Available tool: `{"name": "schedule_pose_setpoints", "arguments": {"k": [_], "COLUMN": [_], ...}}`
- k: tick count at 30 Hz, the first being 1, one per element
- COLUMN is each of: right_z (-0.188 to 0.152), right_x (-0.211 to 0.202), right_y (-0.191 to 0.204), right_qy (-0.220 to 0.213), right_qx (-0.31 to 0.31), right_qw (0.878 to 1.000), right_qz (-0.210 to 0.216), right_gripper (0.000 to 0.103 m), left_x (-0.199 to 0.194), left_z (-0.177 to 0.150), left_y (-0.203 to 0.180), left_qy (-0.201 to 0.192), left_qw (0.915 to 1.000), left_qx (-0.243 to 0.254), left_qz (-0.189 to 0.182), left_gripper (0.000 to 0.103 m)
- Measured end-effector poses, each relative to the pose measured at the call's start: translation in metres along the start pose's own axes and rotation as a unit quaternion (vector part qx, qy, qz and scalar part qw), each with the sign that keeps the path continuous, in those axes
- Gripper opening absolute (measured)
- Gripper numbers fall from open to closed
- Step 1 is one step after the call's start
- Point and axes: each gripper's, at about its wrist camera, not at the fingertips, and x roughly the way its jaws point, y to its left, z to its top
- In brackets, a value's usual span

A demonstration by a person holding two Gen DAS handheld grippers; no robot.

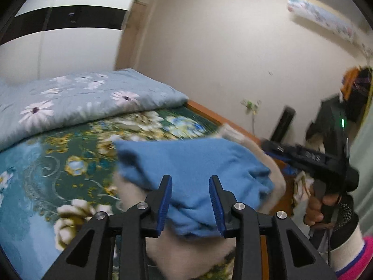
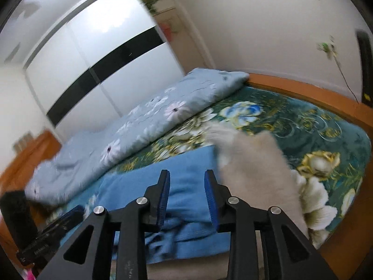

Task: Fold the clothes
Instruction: 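Lift the folded shirt with both grippers and carry it onto the clothes stack, then open both grippers and withdraw them from the stack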

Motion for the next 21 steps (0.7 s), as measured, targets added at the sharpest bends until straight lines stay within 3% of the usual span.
{"name": "schedule_pose_setpoints", "arguments": {"k": [3,6,12,16,18,21], "right_z": [-0.009,-0.029,-0.075,-0.080,-0.081,-0.092], "right_x": [0.011,0.017,0.016,0.010,0.002,-0.016], "right_y": [0.035,0.047,0.019,0.019,0.022,0.028], "right_qy": [0.019,0.029,-0.002,-0.017,-0.034,-0.068], "right_qx": [-0.071,-0.104,-0.082,-0.063,-0.051,-0.037], "right_qw": [0.997,0.993,0.995,0.997,0.997,0.995], "right_qz": [-0.021,-0.042,-0.048,-0.050,-0.055,-0.058], "right_gripper": [0.033,0.033,0.033,0.034,0.034,0.035], "left_x": [0.017,0.022,0.026,0.027,0.018,0.003], "left_z": [-0.011,-0.020,-0.033,-0.039,-0.043,-0.051], "left_y": [-0.010,-0.009,-0.003,-0.009,-0.010,-0.010], "left_qy": [0.028,0.039,0.050,0.046,0.036,0.015], "left_qw": [0.9996,0.9992,0.9985,0.9986,0.9988,0.9991], "left_qx": [0.009,0.011,0.007,0.021,0.026,0.031], "left_qz": [-0.003,-0.004,-0.023,-0.018,-0.021,-0.024], "left_gripper": [0.036,0.037,0.039,0.042,0.046,0.064]}}
